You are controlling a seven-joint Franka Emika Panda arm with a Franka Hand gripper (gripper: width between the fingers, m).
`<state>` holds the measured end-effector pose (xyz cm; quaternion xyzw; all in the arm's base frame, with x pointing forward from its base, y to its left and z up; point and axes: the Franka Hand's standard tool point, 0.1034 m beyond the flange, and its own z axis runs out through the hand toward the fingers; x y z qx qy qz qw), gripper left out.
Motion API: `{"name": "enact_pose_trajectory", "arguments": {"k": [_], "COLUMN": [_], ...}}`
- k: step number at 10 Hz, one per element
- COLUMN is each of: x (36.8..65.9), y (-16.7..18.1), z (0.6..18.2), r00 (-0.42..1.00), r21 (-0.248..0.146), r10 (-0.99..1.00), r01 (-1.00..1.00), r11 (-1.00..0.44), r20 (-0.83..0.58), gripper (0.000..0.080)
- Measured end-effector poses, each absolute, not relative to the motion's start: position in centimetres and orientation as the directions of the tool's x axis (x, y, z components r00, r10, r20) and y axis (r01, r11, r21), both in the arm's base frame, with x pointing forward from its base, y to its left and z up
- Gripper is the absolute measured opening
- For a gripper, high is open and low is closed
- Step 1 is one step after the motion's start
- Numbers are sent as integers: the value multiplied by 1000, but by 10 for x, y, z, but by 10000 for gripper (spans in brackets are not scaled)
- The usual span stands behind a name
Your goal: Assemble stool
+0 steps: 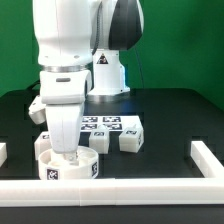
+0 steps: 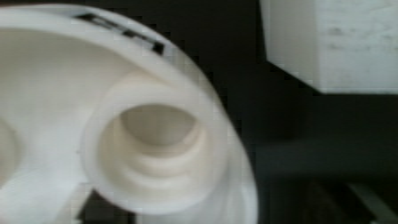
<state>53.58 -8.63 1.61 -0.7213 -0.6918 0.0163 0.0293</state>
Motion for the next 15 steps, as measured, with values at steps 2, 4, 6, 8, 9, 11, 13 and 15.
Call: {"name": "enact_pose_trajectory", "arguments": {"k": [2,4,6,8,9,11,13,15], "x": [536,536,536,536,536,537,546,550], "y": [-86,-86,-86,-86,-86,-85,-68,-43], "z": [16,16,16,16,16,17,20,21], "r00": [42,43,43,43,43,43,49,77], "r21": [-65,-65,-64,-64,-64,-62,-54,-53], "r10": [999,999,999,999,999,999,999,997], "r01": [997,997,997,997,997,997,997,996], "r11": [-41,-41,-41,-41,-41,-42,-48,-76], "r20": [17,17,17,17,17,16,19,25], "gripper": [193,52,30,30,30,30,31,31]}}
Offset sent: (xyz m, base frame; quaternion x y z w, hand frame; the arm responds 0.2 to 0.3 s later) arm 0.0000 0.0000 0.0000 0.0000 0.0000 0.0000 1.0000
